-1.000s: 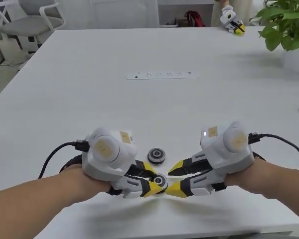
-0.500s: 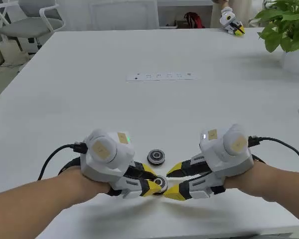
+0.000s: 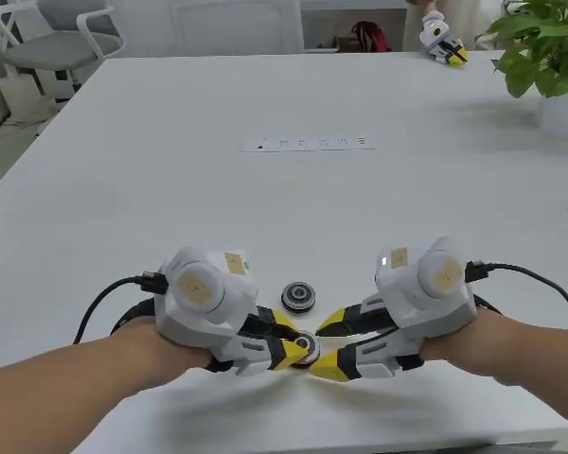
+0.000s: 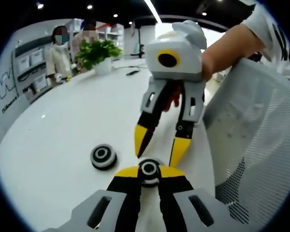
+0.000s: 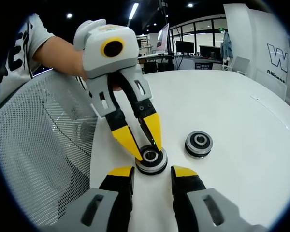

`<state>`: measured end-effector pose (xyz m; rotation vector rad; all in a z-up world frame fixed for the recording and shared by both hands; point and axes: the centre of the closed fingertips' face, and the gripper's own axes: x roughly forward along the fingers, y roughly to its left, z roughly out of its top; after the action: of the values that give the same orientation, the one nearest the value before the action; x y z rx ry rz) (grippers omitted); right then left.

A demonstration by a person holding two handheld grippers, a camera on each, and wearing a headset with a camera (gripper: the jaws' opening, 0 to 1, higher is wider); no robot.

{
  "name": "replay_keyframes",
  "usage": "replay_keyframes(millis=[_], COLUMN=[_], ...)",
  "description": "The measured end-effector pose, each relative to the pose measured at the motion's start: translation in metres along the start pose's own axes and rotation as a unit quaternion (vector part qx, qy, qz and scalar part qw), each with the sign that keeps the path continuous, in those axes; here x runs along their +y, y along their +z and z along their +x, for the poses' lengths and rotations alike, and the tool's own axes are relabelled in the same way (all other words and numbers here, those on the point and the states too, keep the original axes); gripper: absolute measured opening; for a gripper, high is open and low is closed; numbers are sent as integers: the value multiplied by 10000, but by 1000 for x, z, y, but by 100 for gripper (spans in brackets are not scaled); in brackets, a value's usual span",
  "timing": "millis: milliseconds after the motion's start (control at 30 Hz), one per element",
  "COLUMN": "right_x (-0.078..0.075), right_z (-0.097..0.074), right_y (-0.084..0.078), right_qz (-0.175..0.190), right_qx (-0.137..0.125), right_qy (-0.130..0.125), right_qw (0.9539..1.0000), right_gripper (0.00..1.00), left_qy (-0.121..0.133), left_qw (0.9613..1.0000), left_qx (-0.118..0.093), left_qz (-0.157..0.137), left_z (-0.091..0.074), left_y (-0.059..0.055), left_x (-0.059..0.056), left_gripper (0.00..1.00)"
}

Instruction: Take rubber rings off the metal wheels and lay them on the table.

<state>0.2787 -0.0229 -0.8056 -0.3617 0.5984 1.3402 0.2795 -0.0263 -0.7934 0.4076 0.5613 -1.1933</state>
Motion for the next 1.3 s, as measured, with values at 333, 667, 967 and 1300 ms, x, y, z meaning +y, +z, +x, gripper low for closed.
replay_keyframes(millis=[333, 667, 967, 1300], right_x=[2, 2, 1, -4], right_z=[5, 4, 0, -5], right_y=[5, 4, -1, -7], right_qz=[27, 1, 113, 273], right_qx=[-91, -82, -62, 0], right_qy=[-13, -28, -30, -138], right_qw=[10000, 10000, 9999, 9995], right_gripper=[25, 23, 19, 5], left_qy=[44, 65, 74, 83], left_qw=[10000, 10000, 9999, 9999], left_qx=[-5, -36, -54, -55], left_qz=[-11, -46, -69, -64], left_z=[0, -1, -1, -1], left_y=[0, 0, 0, 0], left_x=[0, 1, 1, 1], left_gripper=[14, 14, 14, 13])
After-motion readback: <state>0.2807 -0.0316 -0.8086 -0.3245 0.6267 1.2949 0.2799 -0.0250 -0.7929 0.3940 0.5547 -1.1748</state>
